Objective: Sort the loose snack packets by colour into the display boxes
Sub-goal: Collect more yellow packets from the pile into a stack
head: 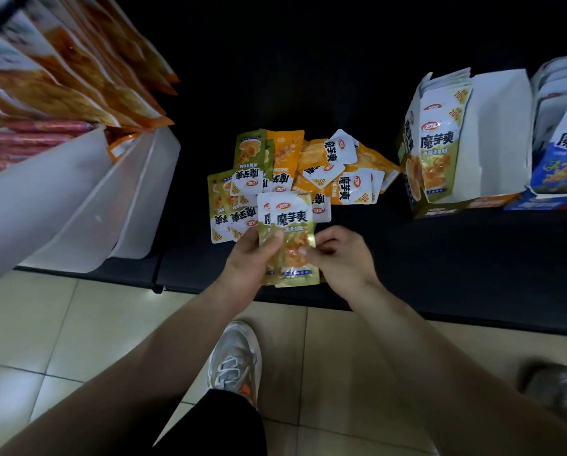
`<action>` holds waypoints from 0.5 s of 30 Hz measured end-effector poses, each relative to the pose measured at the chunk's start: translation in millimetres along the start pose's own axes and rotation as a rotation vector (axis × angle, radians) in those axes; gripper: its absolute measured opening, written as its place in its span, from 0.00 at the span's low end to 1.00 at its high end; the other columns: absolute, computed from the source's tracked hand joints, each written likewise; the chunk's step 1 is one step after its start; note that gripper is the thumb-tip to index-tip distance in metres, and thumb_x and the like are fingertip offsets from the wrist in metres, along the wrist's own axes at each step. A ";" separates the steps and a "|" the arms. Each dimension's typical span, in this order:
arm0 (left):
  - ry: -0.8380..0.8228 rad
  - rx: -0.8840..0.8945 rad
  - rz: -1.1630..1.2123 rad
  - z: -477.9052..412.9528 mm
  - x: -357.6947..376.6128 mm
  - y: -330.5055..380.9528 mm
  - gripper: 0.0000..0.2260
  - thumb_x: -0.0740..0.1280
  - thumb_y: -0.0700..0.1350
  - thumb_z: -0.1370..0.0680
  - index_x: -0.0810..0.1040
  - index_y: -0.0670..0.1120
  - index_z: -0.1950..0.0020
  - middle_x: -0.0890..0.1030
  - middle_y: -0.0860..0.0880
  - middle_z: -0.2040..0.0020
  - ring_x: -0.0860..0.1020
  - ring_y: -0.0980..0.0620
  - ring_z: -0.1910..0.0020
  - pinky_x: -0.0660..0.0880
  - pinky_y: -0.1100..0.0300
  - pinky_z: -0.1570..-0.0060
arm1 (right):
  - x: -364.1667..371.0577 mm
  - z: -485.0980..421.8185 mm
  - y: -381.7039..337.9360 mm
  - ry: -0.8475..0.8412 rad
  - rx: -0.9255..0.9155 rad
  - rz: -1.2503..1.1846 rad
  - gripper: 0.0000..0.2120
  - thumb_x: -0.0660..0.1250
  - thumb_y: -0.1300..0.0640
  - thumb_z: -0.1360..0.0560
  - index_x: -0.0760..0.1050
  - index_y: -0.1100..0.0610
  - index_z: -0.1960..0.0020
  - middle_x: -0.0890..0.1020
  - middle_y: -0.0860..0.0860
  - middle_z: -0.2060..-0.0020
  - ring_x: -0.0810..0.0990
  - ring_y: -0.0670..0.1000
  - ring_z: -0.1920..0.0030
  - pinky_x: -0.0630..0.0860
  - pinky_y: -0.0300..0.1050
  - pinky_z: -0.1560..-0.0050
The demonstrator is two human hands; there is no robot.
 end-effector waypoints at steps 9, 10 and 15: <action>0.307 -0.010 -0.012 -4.4 -80.1 -5.1 0.10 0.69 0.38 0.21 0.77 0.44 0.40 0.83 0.47 0.50 0.83 0.43 0.50 0.80 0.48 0.51 | 63.4 13.8 -3.4 -0.144 -0.578 1.106 0.26 0.60 0.47 0.19 0.60 0.47 0.23 0.60 0.45 0.23 0.62 0.55 0.28 0.67 0.56 0.32; 0.335 -0.013 -0.009 -4.1 -86.3 -8.6 0.10 0.69 0.38 0.21 0.77 0.44 0.40 0.83 0.47 0.51 0.83 0.44 0.51 0.80 0.50 0.54 | 64.9 15.0 1.9 -0.141 -0.589 1.175 0.27 0.62 0.47 0.20 0.61 0.48 0.23 0.62 0.47 0.23 0.63 0.56 0.28 0.67 0.57 0.32; 0.326 -0.026 -0.059 -2.2 -85.4 -23.8 0.10 0.69 0.39 0.21 0.78 0.43 0.40 0.84 0.47 0.51 0.83 0.48 0.54 0.78 0.56 0.58 | 32.1 19.6 3.6 0.125 -0.625 1.212 0.20 0.76 0.49 0.30 0.80 0.55 0.41 0.79 0.54 0.48 0.78 0.59 0.48 0.78 0.56 0.50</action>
Point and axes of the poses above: each hand's wrist, its own z-axis away from the middle knuckle, its own x-axis out of the palm, y = z × x, the point moved 10 cm from there along -z, towards the middle knuckle
